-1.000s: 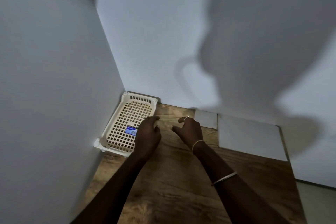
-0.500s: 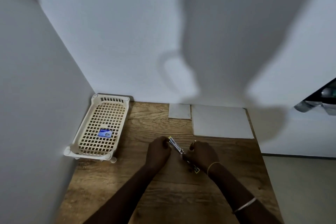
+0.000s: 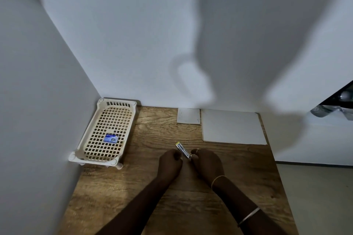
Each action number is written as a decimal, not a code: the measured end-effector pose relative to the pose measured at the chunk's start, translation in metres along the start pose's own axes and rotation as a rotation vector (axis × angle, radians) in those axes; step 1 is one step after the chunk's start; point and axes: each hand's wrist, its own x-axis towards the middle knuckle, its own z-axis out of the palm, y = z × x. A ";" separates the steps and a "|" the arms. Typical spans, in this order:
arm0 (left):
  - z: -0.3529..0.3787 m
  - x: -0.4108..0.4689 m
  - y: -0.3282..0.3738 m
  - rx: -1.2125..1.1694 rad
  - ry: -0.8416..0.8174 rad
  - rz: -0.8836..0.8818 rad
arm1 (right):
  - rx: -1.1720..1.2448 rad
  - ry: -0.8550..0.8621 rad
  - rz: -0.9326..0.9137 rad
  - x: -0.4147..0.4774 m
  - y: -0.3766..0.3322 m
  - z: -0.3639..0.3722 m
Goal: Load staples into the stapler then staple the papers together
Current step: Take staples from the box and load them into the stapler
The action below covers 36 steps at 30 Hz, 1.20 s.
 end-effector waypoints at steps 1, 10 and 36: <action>0.001 -0.001 0.000 -0.002 -0.001 -0.002 | -0.025 -0.010 -0.012 0.000 0.001 0.000; 0.004 -0.007 0.004 0.017 -0.024 -0.006 | -0.117 0.016 -0.150 0.003 0.003 -0.001; -0.020 -0.002 0.059 -1.308 -0.393 -0.286 | 0.144 0.340 -0.446 0.010 -0.015 -0.090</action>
